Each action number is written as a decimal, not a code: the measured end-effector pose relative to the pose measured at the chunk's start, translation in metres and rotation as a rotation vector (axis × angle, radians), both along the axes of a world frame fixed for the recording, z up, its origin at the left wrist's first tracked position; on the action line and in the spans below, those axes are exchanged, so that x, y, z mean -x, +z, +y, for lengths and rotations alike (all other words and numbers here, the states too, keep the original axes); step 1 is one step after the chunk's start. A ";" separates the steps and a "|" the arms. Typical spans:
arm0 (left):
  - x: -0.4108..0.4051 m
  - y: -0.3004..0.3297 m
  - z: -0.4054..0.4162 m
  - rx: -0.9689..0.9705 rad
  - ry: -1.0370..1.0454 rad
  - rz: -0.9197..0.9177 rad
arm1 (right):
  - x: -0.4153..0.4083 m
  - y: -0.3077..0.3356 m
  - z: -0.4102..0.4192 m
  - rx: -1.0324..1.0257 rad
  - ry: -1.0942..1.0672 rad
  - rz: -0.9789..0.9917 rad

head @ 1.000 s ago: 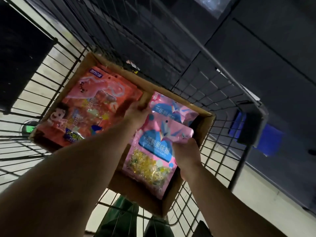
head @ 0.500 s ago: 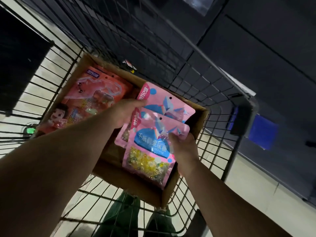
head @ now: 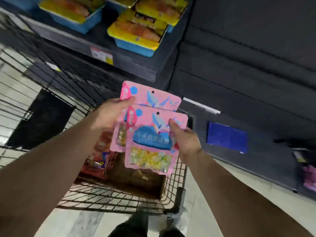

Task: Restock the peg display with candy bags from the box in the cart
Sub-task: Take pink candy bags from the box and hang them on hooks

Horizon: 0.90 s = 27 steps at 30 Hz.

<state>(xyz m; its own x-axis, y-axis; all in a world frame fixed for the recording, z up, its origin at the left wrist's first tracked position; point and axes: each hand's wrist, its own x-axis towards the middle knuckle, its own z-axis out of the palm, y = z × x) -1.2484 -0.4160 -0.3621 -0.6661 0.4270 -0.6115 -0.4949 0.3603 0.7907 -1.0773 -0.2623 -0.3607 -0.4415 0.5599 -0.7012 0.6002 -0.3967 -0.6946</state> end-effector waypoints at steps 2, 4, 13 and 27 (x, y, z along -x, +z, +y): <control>-0.004 0.042 0.022 -0.059 -0.047 0.081 | -0.010 0.038 0.016 -0.007 -0.083 0.079; -0.017 0.082 0.052 -0.131 -0.097 0.153 | -0.026 0.074 0.035 0.010 -0.189 0.180; -0.181 0.206 0.196 -0.352 -0.373 0.271 | -0.221 0.195 0.137 -0.289 -0.427 0.410; -0.560 0.228 0.395 -0.532 -0.819 0.112 | -0.647 0.227 0.251 -0.576 -1.047 0.352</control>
